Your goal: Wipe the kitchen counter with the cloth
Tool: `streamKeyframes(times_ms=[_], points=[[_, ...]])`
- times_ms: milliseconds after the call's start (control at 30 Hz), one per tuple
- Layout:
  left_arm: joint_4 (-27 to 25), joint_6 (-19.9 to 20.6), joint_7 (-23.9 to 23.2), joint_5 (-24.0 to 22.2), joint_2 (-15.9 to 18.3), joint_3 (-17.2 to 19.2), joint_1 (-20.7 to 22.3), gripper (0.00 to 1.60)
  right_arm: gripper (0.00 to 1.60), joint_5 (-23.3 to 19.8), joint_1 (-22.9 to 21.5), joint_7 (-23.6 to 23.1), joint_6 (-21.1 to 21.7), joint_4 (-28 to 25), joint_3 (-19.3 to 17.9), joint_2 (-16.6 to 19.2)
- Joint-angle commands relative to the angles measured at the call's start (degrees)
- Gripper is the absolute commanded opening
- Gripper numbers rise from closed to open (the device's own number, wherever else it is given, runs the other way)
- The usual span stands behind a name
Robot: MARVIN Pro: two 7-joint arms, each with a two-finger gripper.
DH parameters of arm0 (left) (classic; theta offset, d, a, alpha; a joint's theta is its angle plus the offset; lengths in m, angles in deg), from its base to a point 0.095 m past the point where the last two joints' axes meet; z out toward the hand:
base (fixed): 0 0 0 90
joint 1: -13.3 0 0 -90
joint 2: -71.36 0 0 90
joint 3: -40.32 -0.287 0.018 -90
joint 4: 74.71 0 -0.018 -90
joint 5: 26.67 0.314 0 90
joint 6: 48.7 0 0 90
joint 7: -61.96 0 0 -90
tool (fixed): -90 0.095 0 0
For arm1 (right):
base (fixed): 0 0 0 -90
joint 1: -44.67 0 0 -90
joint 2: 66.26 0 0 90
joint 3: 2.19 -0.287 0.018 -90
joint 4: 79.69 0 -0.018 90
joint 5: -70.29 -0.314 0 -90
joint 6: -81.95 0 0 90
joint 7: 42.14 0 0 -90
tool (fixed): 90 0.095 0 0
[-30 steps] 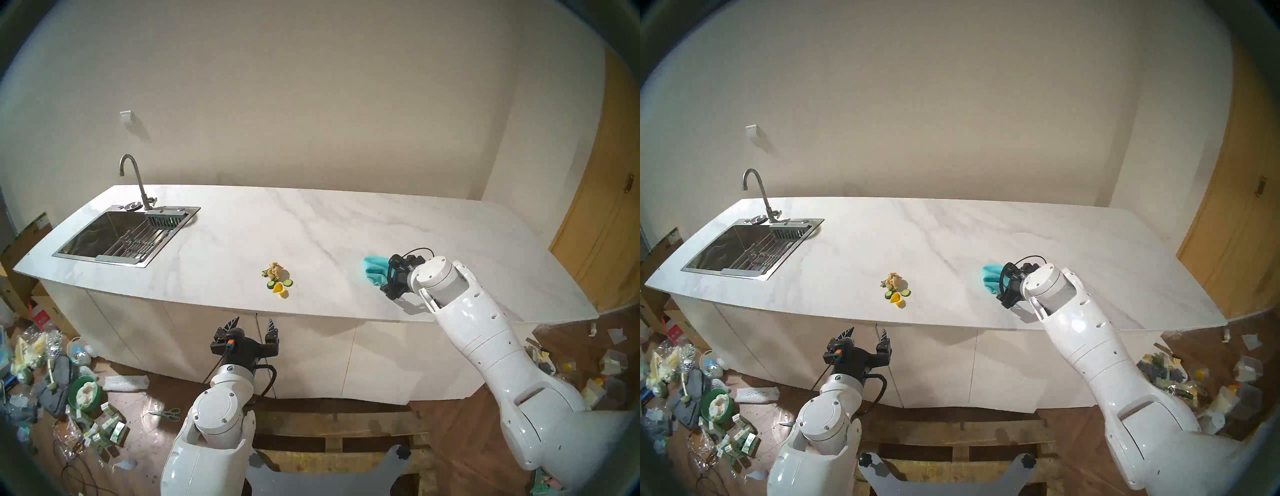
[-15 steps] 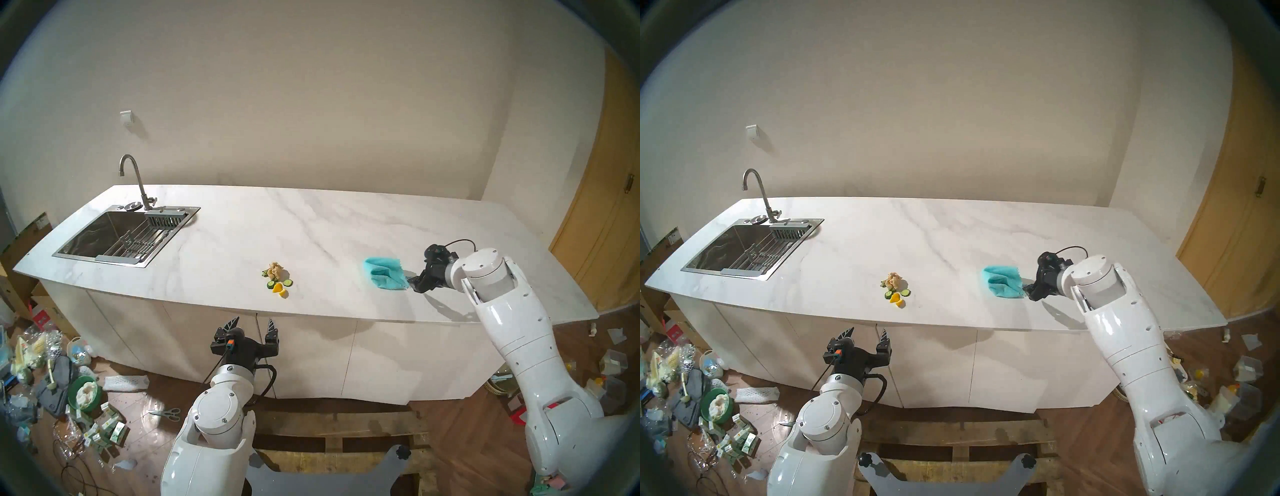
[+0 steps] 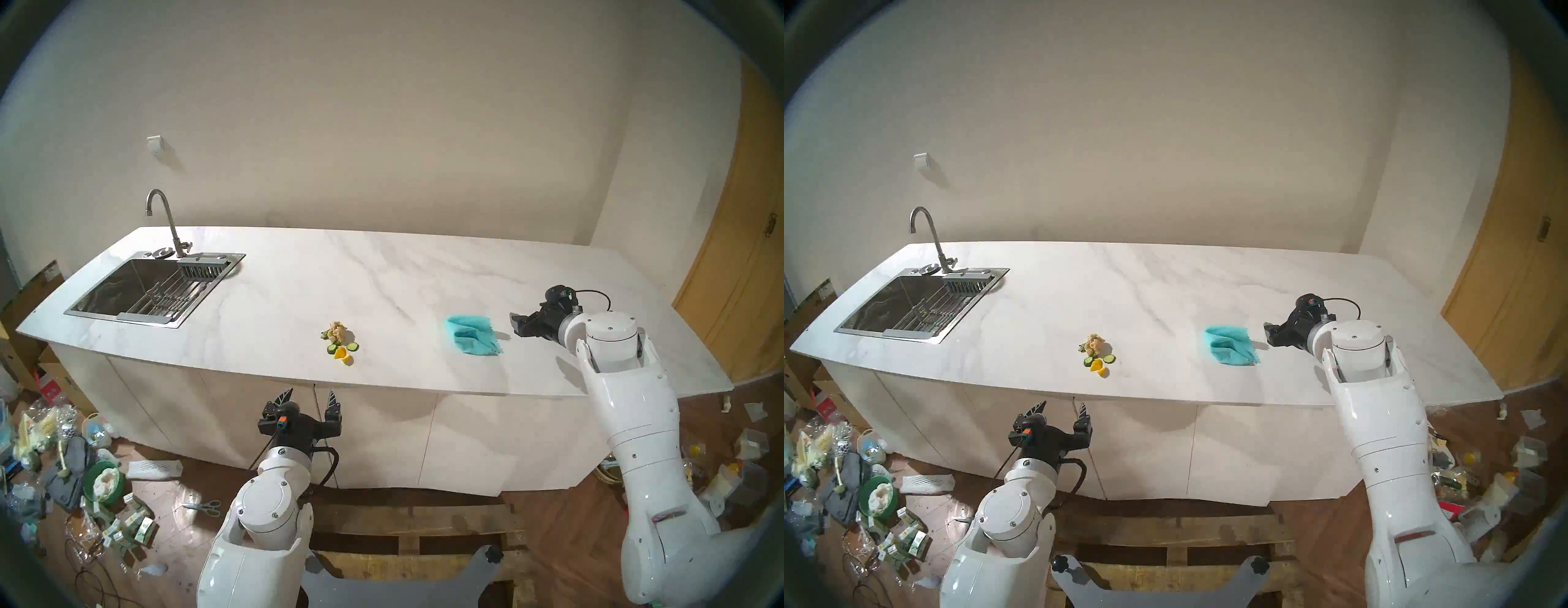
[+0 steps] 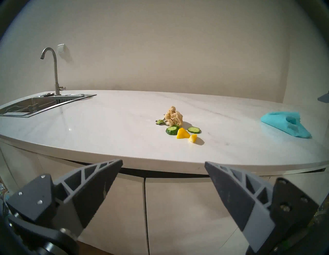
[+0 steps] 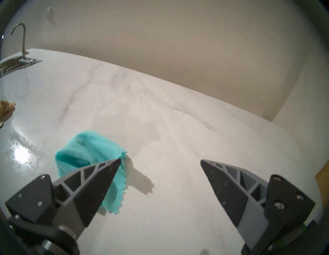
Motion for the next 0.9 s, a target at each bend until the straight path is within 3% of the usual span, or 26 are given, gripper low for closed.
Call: streamKeyframes(times_ms=[0, 867], points=[[-1.6, -0.3, -0.3, -0.1, 0.1, -0.2, 0.3, 1.6, 1.6, -0.3, -0.6, 7.4, -5.3, 0.4, -1.7, -6.2], [-1.7, -0.3, -0.4, -0.2, 0.1, -0.1, 0.2, 1.6, 1.6, -1.8, -1.3, 8.7, -7.9, 0.9, -2.9, -6.5]])
